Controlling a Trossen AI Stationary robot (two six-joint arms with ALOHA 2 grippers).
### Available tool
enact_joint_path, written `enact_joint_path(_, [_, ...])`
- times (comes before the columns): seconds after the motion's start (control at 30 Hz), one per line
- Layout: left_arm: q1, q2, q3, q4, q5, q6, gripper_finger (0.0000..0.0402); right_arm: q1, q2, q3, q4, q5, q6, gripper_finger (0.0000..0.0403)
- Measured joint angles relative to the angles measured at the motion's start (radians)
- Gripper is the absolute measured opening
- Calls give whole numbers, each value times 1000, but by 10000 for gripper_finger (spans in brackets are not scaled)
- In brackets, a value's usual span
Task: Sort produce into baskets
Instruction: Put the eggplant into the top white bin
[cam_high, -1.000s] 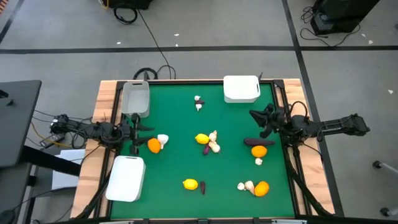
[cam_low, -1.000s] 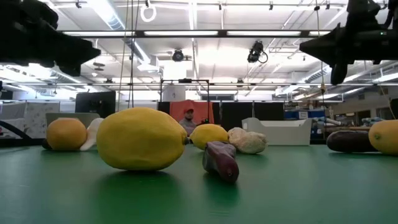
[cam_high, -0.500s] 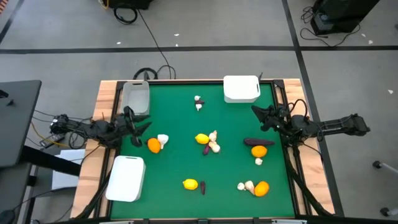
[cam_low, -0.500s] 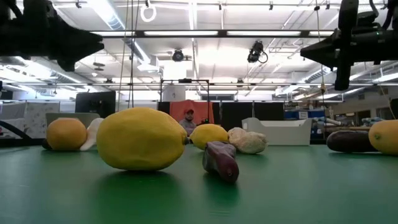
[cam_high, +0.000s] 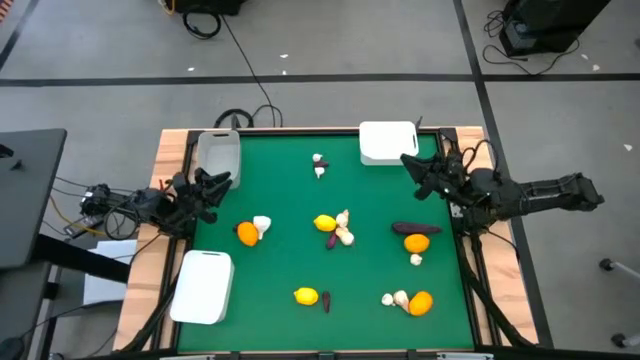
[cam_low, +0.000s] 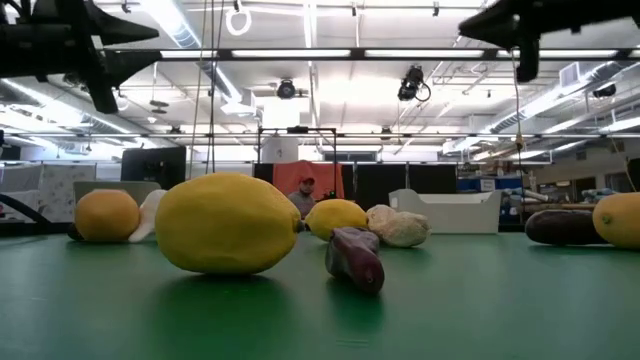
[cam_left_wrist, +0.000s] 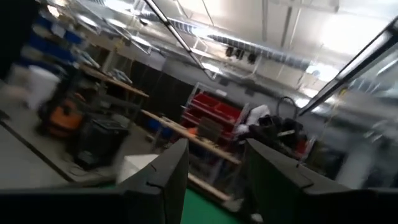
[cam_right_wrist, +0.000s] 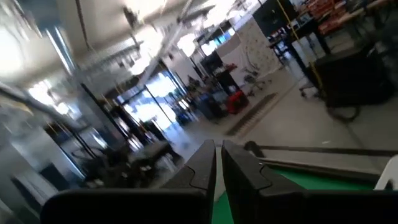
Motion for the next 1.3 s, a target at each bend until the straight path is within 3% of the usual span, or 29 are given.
enact_joint_path(0.2, [0,2,0,-34,-14,-166,163,-10,162,288,-448,-66,-5,74])
enact_joint_path(0.33, [-2,36,1,-39,41,-242,163,-10,252,482,-850,-117,15,89])
enact_joint_path(0.47, [-2,139,33,-52,98,-291,163,-10,324,618,-1158,-218,69,90])
enact_joint_path(0.57, [-1,257,87,-53,104,-313,165,-5,368,651,-1291,-313,79,91])
enact_joint_path(0.73, [-1,474,214,-123,109,-302,172,4,433,639,-1401,-489,20,91])
enact_joint_path(0.93, [-1,686,353,-160,121,-306,172,7,527,564,-1439,-475,55,91])
enact_joint_path(1.03, [9,754,413,-159,205,-273,172,8,561,528,-1427,-508,47,99])
enact_joint_path(1.13, [29,801,454,-157,264,-276,172,4,585,491,-1422,-531,39,115])
enact_joint_path(1.3, [64,868,480,-151,334,-353,172,-14,591,399,-1318,-693,15,174])
